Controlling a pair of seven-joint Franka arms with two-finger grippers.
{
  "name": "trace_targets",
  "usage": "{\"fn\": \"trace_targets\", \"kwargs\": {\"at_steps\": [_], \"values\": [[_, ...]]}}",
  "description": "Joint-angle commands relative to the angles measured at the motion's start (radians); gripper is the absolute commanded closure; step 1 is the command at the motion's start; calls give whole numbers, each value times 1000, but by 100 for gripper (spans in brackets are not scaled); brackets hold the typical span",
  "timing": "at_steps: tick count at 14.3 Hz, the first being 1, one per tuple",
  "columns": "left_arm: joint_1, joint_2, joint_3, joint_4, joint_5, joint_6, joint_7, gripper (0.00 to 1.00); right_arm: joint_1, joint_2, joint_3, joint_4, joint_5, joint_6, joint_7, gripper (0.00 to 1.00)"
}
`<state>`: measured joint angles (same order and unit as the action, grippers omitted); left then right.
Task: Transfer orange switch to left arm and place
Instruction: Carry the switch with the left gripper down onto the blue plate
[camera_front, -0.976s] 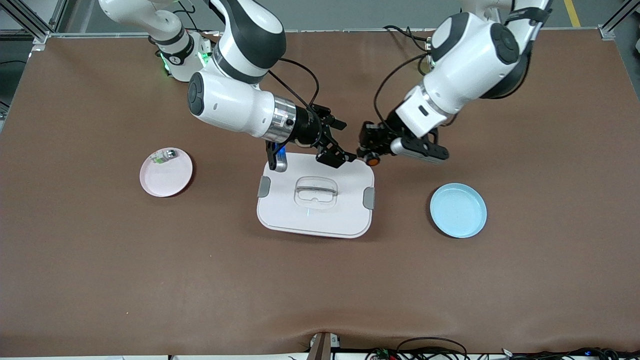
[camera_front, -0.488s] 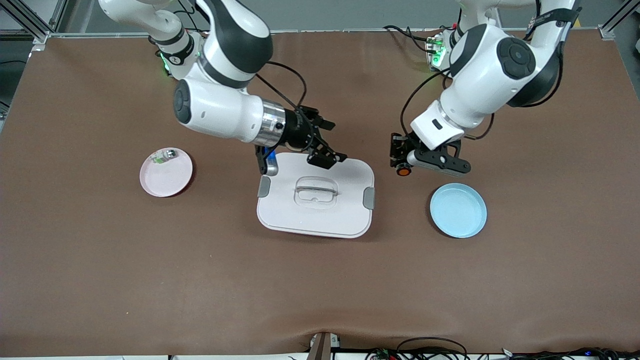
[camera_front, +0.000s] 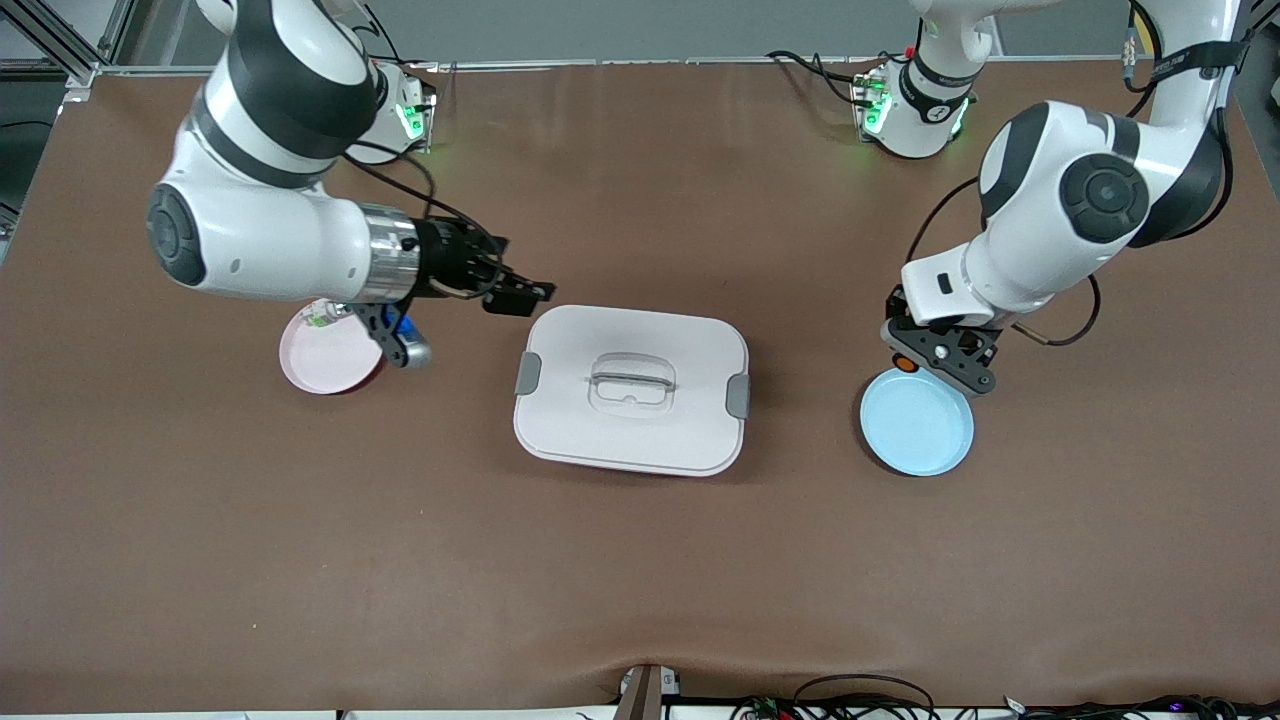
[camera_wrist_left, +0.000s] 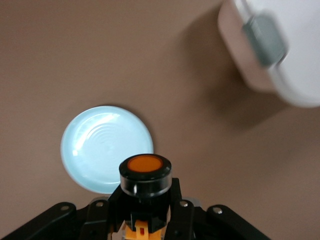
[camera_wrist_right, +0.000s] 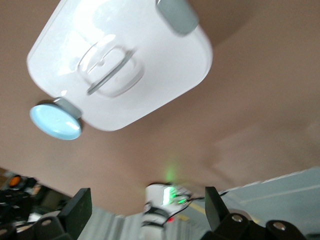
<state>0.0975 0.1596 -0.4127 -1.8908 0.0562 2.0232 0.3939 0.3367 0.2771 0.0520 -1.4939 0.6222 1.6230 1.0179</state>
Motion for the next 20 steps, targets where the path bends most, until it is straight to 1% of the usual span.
{"fn": "trace_targets", "kwargs": {"at_steps": [1,3,5,8,9,11,13,17,19,20], "values": [[19,32,-8,1,63,-11,117,100,-7,-39,16,-19,-122,-28,-97,0],[22,52,-11,4,120,-9,151,100,-8,-42,16,-19,-201,-52,-185,0],[24,81,-9,4,132,3,212,100,-8,-45,16,-22,-289,-66,-241,0],[62,127,-8,10,143,11,313,100,-31,-84,14,-83,-383,-68,-390,0],[62,139,-8,3,148,24,342,100,-51,-94,16,-98,-393,-68,-436,0],[60,162,-8,-1,194,35,353,100,-100,-108,14,-123,-416,-68,-542,0],[62,196,-8,-1,244,58,387,100,-136,-110,14,-123,-450,-68,-629,0],[90,248,-8,-19,251,121,470,100,-195,-113,14,-132,-513,-64,-765,0],[111,256,-8,-49,261,165,513,100,-232,-113,16,-143,-530,-55,-800,0],[117,261,-8,-69,298,202,528,100,-249,-113,16,-144,-530,-54,-840,0]]}}
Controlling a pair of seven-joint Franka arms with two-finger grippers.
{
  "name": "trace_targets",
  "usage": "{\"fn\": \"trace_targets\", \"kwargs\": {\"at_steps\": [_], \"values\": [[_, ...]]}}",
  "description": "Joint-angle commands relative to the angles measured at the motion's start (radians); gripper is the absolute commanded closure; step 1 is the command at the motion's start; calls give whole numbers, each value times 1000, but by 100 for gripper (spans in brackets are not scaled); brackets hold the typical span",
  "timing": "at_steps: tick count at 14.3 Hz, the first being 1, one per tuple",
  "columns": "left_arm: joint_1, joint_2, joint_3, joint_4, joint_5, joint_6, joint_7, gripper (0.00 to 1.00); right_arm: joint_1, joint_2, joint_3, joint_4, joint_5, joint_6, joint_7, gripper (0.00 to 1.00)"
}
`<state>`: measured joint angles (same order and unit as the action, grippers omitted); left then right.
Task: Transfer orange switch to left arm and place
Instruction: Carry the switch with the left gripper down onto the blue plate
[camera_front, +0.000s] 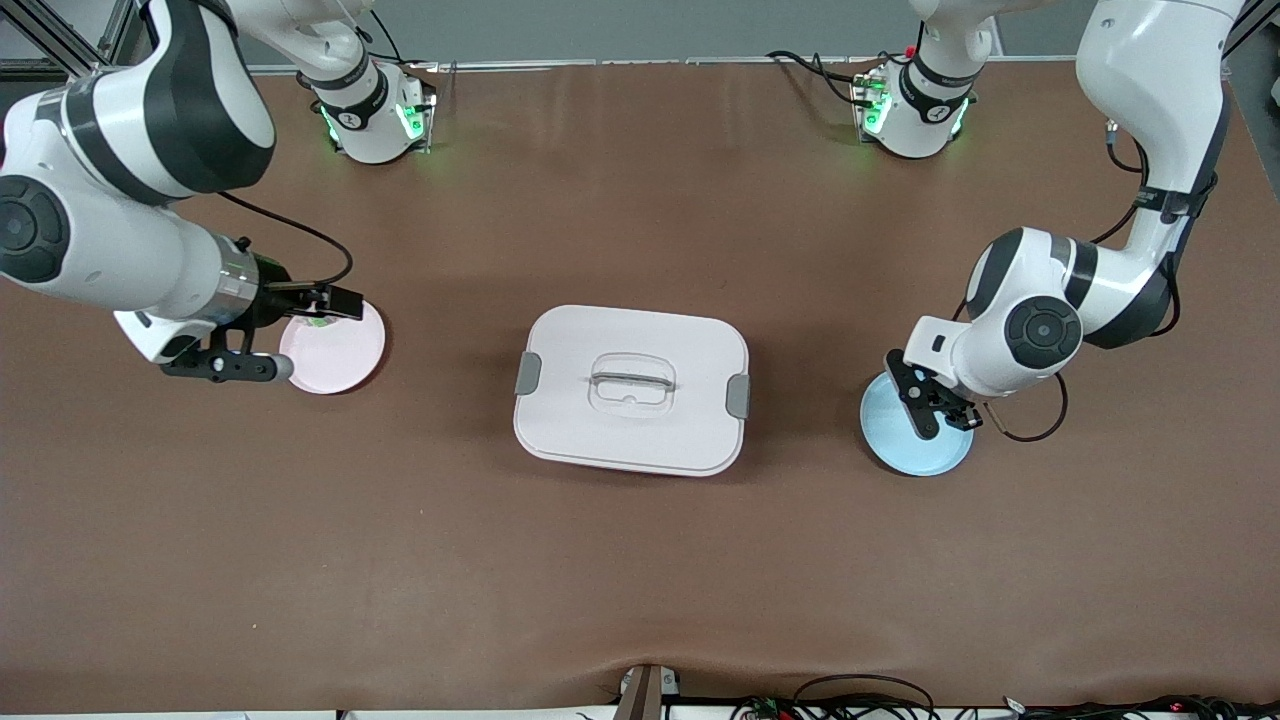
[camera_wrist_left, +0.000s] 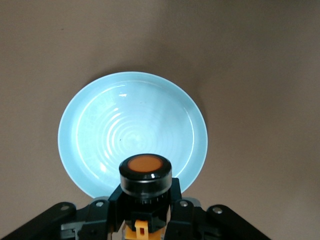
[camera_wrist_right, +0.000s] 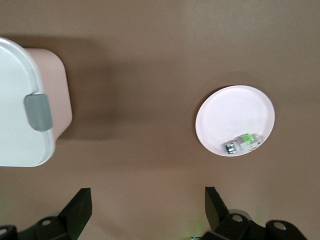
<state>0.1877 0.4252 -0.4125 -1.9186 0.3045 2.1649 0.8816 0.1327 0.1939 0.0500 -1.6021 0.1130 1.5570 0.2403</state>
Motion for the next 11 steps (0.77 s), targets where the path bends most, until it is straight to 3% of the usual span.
{"fn": "trace_targets", "kwargs": {"at_steps": [1,5,8,11], "values": [[32,3,-8,-65,97,114,52,100,-70,-30,17,-42,-21,18,-93,0],[68,70,-11,-88,130,251,149,100,-107,-48,16,-77,-24,63,-127,0],[73,102,-11,-91,130,299,166,100,-120,-83,17,-102,-85,87,-130,0],[72,130,-11,-89,134,351,220,100,-145,-126,16,-119,-93,86,-160,0]]}}
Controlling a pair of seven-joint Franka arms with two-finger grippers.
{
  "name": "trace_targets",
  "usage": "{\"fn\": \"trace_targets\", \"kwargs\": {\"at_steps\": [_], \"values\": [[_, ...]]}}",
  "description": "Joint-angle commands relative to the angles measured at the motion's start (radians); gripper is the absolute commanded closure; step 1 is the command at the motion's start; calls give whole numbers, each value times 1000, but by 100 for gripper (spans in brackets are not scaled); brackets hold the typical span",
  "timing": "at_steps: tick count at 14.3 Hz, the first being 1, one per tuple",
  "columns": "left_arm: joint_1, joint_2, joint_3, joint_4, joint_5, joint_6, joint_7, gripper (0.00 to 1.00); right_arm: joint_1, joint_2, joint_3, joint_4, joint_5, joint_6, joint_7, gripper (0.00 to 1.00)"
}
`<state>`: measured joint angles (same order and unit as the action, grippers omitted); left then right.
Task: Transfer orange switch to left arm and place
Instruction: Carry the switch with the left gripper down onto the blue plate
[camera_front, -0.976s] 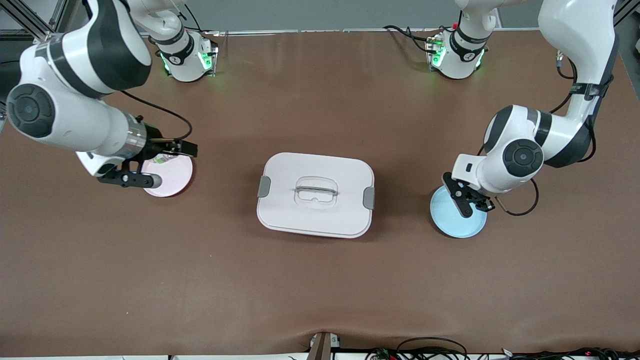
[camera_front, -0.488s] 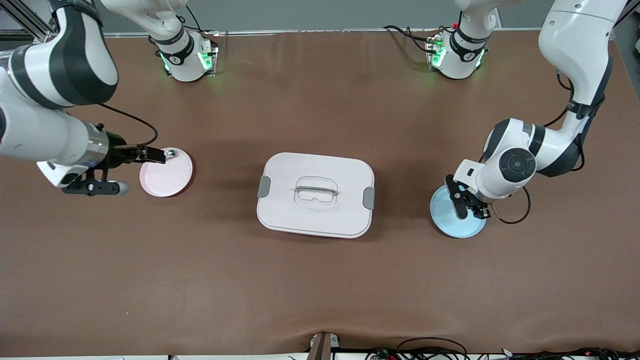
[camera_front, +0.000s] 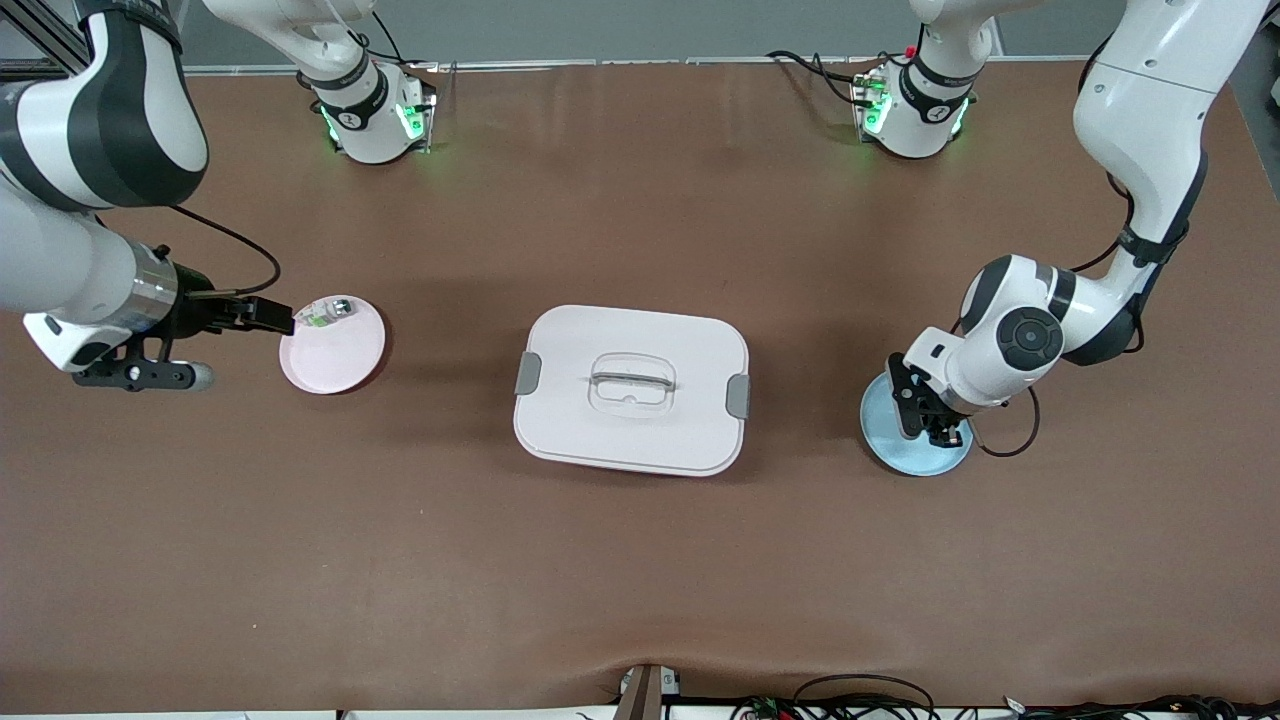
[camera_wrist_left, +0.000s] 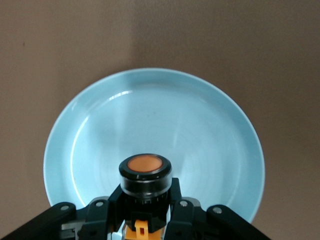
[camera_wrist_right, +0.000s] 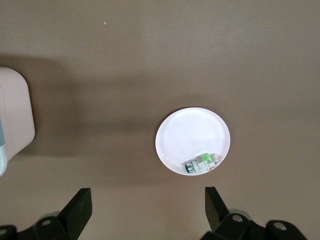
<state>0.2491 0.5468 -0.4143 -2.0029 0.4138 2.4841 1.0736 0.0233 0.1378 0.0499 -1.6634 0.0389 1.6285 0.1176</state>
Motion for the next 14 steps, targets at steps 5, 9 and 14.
{"fn": "trace_targets", "kwargs": {"at_steps": [5,9,14], "values": [[9,27,-9,-4,25,35,14,38,-59,-161,16,-122,-20,18,-52,0],[10,4,-12,9,13,24,-9,0,-106,-225,16,-144,-21,10,-76,0],[9,-93,-69,84,-108,-181,-156,0,-120,-262,18,-141,-21,-15,-88,0]]}}
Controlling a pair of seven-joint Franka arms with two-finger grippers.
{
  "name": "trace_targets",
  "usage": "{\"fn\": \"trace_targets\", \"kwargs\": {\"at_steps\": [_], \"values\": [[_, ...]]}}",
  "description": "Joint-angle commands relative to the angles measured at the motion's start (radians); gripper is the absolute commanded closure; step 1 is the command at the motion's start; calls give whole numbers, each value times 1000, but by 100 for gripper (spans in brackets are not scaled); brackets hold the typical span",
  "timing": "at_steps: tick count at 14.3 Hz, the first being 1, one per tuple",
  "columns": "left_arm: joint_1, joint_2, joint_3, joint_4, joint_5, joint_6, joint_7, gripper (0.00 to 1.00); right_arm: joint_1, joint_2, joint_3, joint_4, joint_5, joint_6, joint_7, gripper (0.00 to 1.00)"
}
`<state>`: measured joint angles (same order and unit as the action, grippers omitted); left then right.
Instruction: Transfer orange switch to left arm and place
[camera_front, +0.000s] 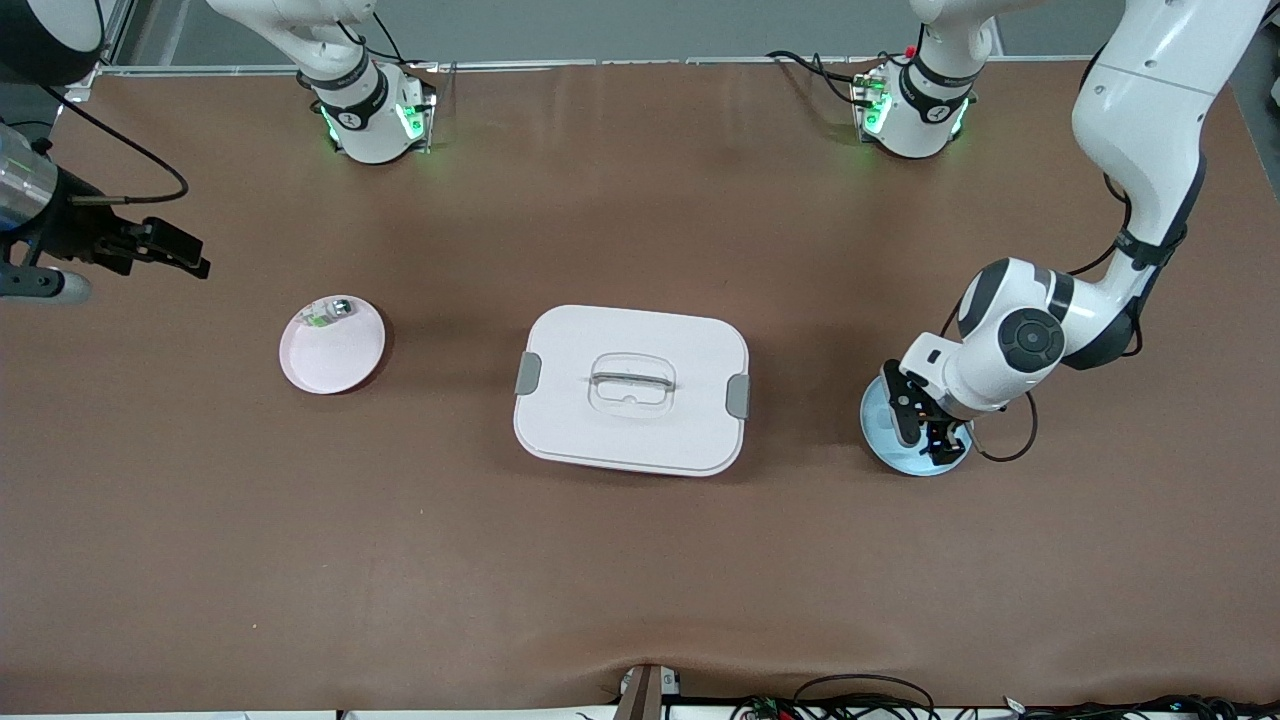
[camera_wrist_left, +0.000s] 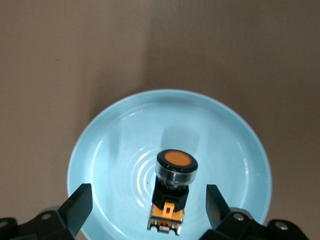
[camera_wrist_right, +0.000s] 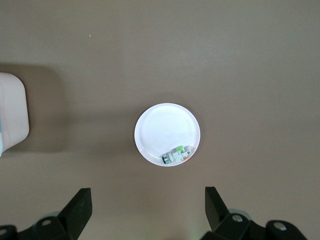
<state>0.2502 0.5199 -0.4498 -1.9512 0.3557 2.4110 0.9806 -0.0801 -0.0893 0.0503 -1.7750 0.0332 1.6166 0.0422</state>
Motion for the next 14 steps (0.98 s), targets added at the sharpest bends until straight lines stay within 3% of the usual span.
{"fn": "trace_targets", "kwargs": {"at_steps": [1,5,8,11,14], "values": [[7,-78,-47,64,-61,-160,-109,0,-18,-39,17,-26,-15,-7,-13,0],[-3,-89,-86,298,-75,-445,-270,0,-10,-47,-7,21,-15,-20,-13,0],[-3,-66,-86,457,-87,-565,-304,0,-9,-44,-13,65,-13,-27,-12,0],[14,-86,-81,500,-118,-589,-471,0,16,-44,-43,78,-13,-46,-10,0],[63,-125,-81,500,-223,-613,-615,0,16,-40,-43,112,-12,-75,-12,0]]}}
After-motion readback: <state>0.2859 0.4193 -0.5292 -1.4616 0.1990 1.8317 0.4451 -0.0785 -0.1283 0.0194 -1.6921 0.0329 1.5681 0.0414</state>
